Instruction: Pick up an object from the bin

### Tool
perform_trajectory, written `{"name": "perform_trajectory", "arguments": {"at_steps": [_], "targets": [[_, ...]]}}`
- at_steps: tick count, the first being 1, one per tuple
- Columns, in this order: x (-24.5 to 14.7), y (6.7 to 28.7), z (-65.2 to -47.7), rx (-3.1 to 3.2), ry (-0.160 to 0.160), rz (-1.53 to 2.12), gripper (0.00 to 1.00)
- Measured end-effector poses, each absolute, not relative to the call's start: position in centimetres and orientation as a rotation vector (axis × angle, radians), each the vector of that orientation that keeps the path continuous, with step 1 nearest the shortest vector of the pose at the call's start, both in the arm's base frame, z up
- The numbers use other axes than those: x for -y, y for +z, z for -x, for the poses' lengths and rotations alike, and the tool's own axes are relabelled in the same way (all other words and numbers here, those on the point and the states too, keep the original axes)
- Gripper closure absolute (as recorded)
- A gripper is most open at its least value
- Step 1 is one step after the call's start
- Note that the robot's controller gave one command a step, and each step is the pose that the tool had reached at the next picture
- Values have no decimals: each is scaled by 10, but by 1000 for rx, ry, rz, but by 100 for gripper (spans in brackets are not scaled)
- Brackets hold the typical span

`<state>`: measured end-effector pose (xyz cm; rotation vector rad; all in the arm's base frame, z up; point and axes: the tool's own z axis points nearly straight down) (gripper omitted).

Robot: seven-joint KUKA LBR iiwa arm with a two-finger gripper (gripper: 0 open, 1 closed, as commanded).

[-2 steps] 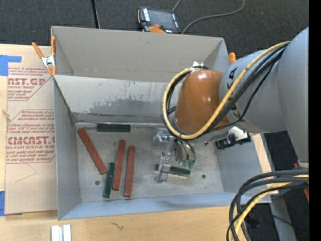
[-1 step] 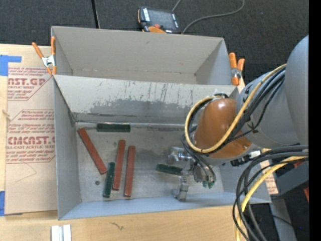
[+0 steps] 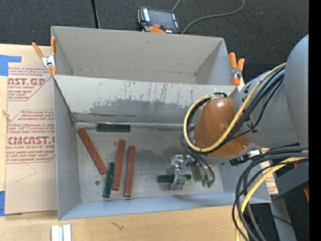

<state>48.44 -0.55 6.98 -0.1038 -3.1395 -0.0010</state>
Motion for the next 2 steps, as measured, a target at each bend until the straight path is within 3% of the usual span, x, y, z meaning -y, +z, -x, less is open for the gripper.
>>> {"name": "perform_trajectory", "arguments": {"at_steps": [1,2], "targets": [[7,199,-496,3149,0,93,100],[8,248,-503,3127,1,-355,100]]}}
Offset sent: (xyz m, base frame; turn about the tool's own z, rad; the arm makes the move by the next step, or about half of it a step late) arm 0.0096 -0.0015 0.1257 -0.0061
